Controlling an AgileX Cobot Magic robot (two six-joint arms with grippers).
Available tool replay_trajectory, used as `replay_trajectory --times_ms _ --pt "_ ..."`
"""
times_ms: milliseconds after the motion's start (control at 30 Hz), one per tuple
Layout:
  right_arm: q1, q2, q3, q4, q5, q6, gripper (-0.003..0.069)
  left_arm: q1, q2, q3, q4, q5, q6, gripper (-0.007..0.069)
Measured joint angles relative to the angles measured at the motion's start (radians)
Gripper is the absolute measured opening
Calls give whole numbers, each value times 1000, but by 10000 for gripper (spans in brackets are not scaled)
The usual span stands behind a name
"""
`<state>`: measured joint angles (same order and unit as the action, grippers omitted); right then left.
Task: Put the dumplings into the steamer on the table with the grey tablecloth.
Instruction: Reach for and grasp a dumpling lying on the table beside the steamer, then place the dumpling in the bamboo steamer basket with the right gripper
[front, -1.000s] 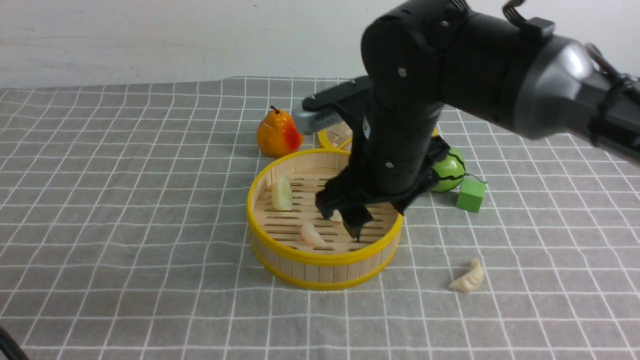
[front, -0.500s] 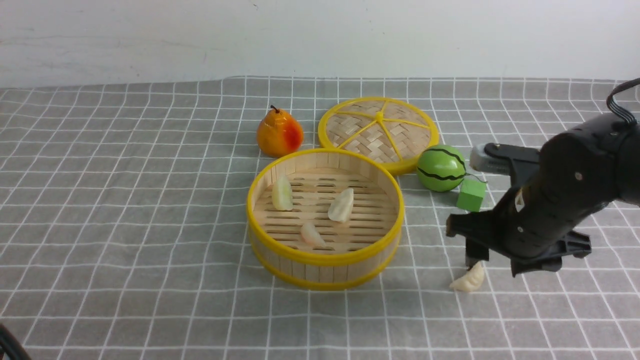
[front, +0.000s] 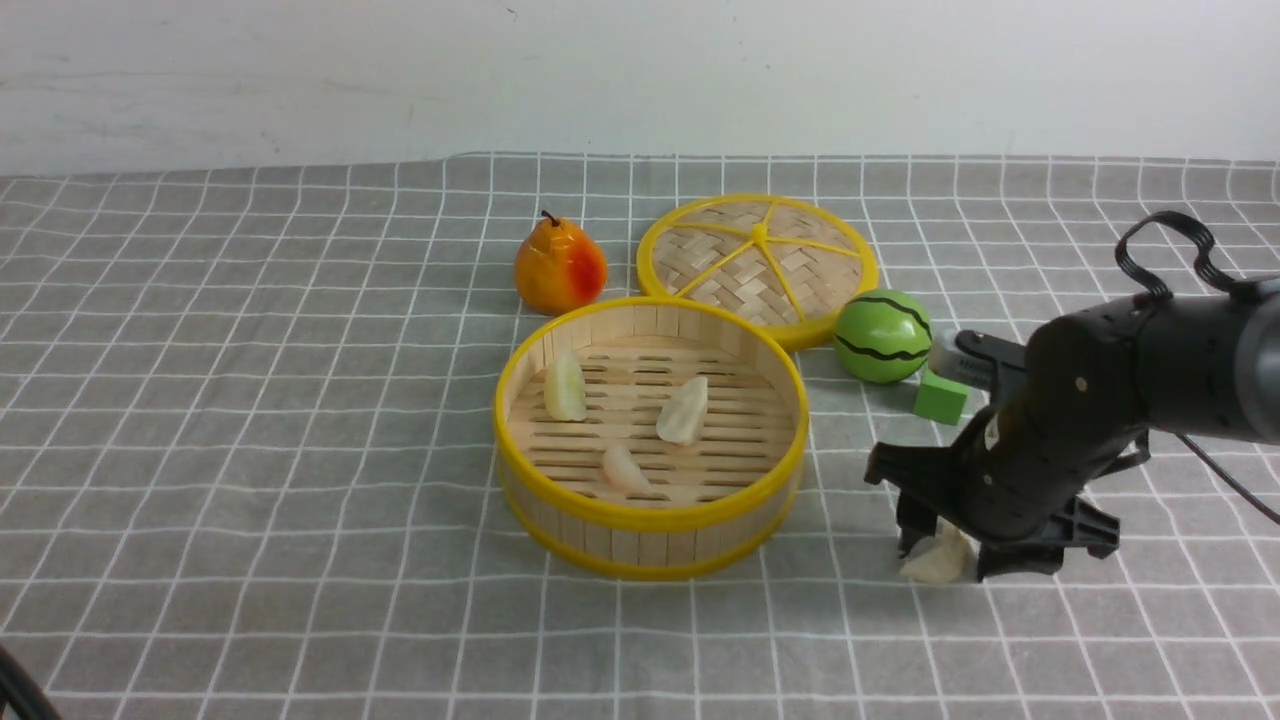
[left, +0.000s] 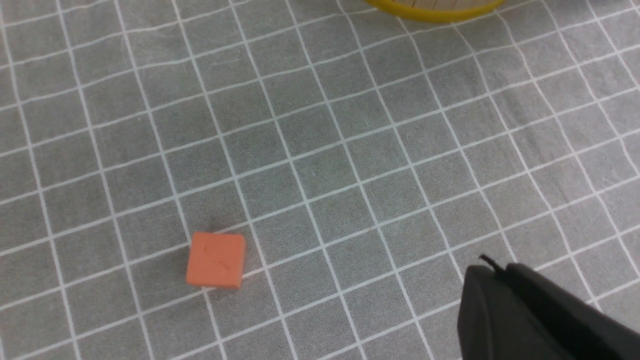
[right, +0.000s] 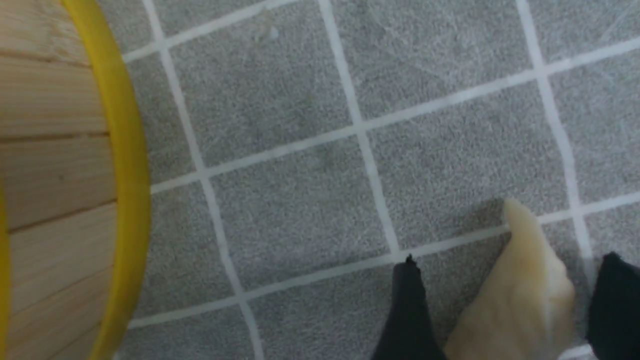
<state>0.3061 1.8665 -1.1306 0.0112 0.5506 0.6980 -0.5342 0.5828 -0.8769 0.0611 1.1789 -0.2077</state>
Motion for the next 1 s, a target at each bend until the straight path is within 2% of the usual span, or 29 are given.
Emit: replay_trajectory --times_ms 100,133,233,433,533,567,600,667,800,1000 --pt "0 0 0 0 12 -1 390 0 0 0 6 0 0 21" --pt "0 0 0 0 23 -8 320 0 0 0 7 0 0 22" --pt "0 -1 0 3 39 -40 198 0 0 0 11 0 0 24" --pt "4 -49 -53 10 103 -169 199 0 0 0 15 0 0 29" --pt "32 -76 -185 37 183 -289 199 0 0 0 16 -6 0 34" --pt "35 -76 -195 39 188 -289 199 0 0 0 16 -8 0 34" --pt "63 -73 -276 56 235 -354 199 0 0 0 16 -20 0 36" --pt "104 -52 -373 69 272 -402 199 0 0 0 18 -29 0 37" --pt "166 30 -515 83 302 -433 199 0 0 0 19 -31 0 39" --pt "205 201 -637 85 320 -435 199 0 0 0 26 -21 0 39"
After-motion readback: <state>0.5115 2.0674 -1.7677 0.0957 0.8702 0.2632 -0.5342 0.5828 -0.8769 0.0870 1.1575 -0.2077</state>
